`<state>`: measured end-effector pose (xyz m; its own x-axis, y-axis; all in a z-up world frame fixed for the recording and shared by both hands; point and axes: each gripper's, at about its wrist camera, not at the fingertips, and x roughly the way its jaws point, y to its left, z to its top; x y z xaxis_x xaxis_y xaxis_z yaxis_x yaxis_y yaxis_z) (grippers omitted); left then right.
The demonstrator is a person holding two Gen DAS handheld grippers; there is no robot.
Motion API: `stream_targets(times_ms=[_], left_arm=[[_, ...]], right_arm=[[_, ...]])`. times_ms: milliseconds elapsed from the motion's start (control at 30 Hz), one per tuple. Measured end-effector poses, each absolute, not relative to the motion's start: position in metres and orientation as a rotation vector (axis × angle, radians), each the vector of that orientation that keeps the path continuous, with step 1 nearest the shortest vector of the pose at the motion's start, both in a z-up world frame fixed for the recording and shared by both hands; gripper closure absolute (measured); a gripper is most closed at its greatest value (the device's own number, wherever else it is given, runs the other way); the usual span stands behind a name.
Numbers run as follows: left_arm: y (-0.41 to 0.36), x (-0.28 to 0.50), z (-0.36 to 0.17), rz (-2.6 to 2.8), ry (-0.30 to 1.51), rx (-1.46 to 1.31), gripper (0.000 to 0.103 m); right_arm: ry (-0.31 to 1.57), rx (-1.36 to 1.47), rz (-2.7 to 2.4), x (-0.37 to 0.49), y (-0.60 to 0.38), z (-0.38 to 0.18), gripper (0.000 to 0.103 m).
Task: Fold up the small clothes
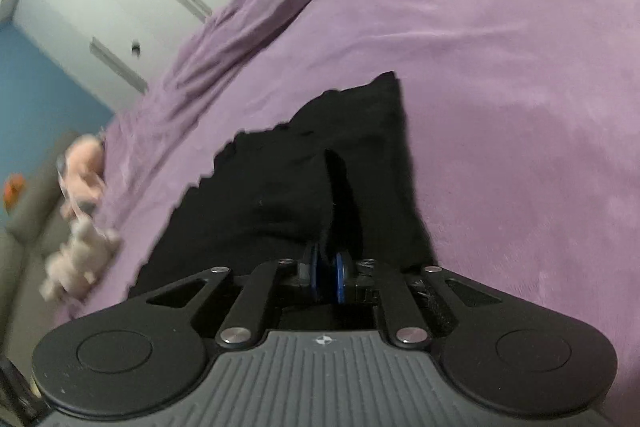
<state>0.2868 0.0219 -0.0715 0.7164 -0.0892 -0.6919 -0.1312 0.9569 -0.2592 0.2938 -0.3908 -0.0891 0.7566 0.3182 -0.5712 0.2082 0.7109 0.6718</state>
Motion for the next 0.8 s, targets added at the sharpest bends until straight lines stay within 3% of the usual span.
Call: stream_targets(times_ms=[200,233,300,433,500,633,700,767,800], left_arm=[[0.039,0.285,-0.067,-0.006,0.779,-0.38,0.046],[0.04,0.284,-0.067,0.002,0.777,-0.38,0.046],[0.042,0.286,-0.066,0.028,0.776,-0.362,0.047],[0.05,0.287,-0.066,0.05,0.772,-0.371,0.047],[0.053,0.288,-0.066,0.051,0.777,-0.378,0.047],[0.059,0.282,-0.062,0.027,0.818,-0.352,0.047],[0.061,0.276,-0.053,-0.003,0.838,-0.325,0.047],[0.062,0.268,-0.043,-0.034,0.838,-0.301,0.047],[0.061,0.265,-0.038,-0.047,0.823,-0.288,0.046]], right_arm=[[0.736,0.826,0.043,0.308,-0.387,-0.088,0.084],[0.75,0.807,0.048,0.313,-0.383,-0.086,0.085],[0.744,0.728,0.041,0.315,-0.377,-0.079,0.098],[0.549,0.712,0.129,0.292,-0.379,-0.06,0.098],[0.613,0.607,0.068,0.292,-0.376,-0.064,0.096],[0.737,0.637,0.063,0.287,-0.386,-0.078,0.09],[0.681,0.648,0.046,0.278,-0.392,-0.07,0.072],[0.635,0.654,0.043,0.28,-0.393,-0.063,0.062],[0.639,0.651,0.048,0.287,-0.39,-0.062,0.062]])
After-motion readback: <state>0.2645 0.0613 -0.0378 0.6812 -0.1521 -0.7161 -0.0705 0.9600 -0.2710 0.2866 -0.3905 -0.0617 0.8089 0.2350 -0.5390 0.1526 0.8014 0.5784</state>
